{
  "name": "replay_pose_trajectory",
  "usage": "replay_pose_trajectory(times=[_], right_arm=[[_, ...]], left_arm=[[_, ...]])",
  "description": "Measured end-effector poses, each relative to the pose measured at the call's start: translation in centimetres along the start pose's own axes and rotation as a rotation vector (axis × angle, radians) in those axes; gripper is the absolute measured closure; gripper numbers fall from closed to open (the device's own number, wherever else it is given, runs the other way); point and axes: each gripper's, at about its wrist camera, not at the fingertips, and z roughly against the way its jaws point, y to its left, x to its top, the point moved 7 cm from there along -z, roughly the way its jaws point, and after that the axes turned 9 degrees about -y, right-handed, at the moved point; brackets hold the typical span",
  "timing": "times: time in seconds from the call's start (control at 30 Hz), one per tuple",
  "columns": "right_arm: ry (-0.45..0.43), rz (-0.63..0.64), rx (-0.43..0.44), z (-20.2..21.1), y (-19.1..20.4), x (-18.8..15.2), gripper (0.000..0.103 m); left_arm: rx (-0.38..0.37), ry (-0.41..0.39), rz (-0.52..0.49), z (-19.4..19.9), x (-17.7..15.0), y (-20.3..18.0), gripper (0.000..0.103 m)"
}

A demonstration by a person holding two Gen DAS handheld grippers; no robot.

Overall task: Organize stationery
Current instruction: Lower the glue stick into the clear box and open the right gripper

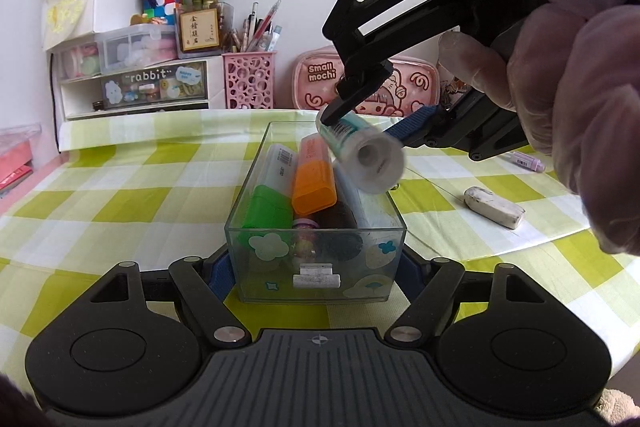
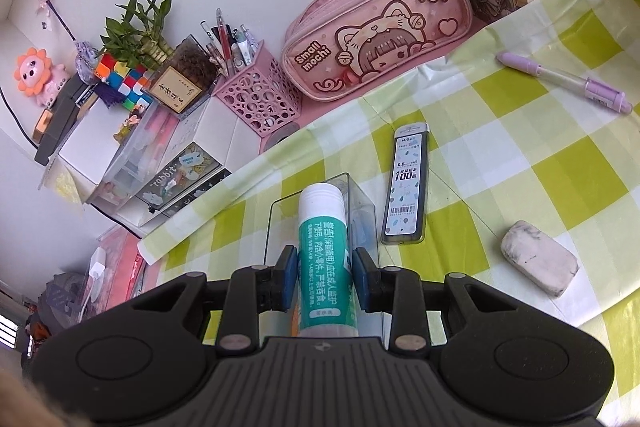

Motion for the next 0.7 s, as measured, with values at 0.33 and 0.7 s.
replay_pose_trajectory(times=[0.33,0.7], right_arm=[[-0.058,-0.048,0.034,1.9,-1.6,0.3,0.061],[-0.088,-0.022,0.018,2.9,-2.7,0.5,0.042]], left_arm=[[0.0,0.0,0.0,0.0,0.0,0.0,0.028],[-0.001,0.0,0.001,0.0,0.0,0.0,0.027]])
